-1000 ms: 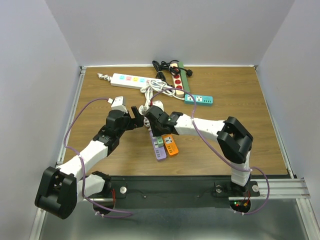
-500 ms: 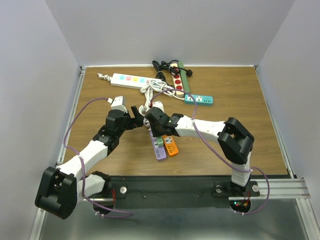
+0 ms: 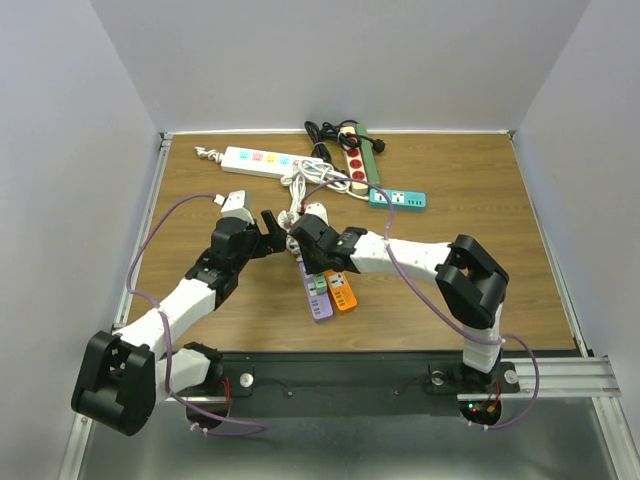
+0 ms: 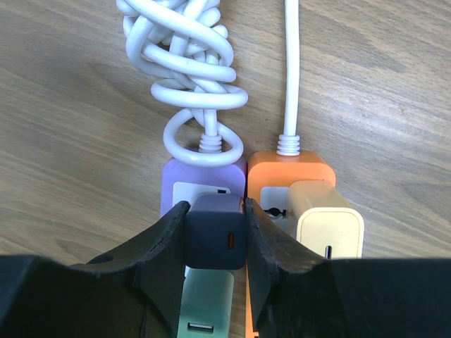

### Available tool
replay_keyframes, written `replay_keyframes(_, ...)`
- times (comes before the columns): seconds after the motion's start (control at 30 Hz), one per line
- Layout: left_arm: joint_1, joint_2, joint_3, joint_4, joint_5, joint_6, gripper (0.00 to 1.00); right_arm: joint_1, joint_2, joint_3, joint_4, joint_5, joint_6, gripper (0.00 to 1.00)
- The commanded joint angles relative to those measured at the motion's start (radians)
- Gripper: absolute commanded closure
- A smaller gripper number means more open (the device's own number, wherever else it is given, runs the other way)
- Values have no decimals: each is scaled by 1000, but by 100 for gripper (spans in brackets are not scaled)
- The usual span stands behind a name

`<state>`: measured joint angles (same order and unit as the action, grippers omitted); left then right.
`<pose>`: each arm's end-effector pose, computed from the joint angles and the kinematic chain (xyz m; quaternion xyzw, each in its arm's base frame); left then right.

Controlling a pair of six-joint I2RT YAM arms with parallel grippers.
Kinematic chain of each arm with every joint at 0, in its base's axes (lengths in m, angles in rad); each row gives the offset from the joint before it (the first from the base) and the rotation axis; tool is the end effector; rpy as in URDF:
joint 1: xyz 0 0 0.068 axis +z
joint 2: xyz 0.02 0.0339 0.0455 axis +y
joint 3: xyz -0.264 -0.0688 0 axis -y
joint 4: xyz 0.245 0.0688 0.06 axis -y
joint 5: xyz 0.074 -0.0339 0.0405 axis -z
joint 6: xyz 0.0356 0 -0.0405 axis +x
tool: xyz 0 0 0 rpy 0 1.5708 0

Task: Insert the plug

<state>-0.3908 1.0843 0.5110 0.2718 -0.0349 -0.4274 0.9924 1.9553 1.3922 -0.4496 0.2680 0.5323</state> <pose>0.2220 -0.0901 0.2318 -0.0251 0.8048 -0.2229 0.5495 0.2351 0.3428 0.1863 -0.1814 0.9360 0.0956 0.2861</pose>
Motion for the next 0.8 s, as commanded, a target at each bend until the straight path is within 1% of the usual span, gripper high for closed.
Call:
replay_keyframes(0.0,6,-23,38,26,-2,13,1,66,151,-205,-170,-302,41,100)
replay_keyframes(0.17,6,-9,41,23,10,15,1,100,146,-242,-176,-388,60,100)
replay_keyframes(0.4,7,11,37,46,27,13,1,107,244,-170,-181,-409,46,100)
replay_keyframes(0.47,7,20,46,40,30,15,1,111,225,-197,-181,-438,63,99)
replay_keyframes(0.53,7,19,47,35,30,13,1,114,196,-243,-182,-432,69,100)
replay_keyframes(0.6,7,16,38,44,30,12,1,115,175,-252,-208,-429,64,100)
replay_keyframes(0.67,7,19,31,47,30,6,1,120,183,-234,-254,-399,51,100)
replay_keyframes(0.77,7,14,14,-8,-9,-22,3,127,195,-217,-285,-362,46,100)
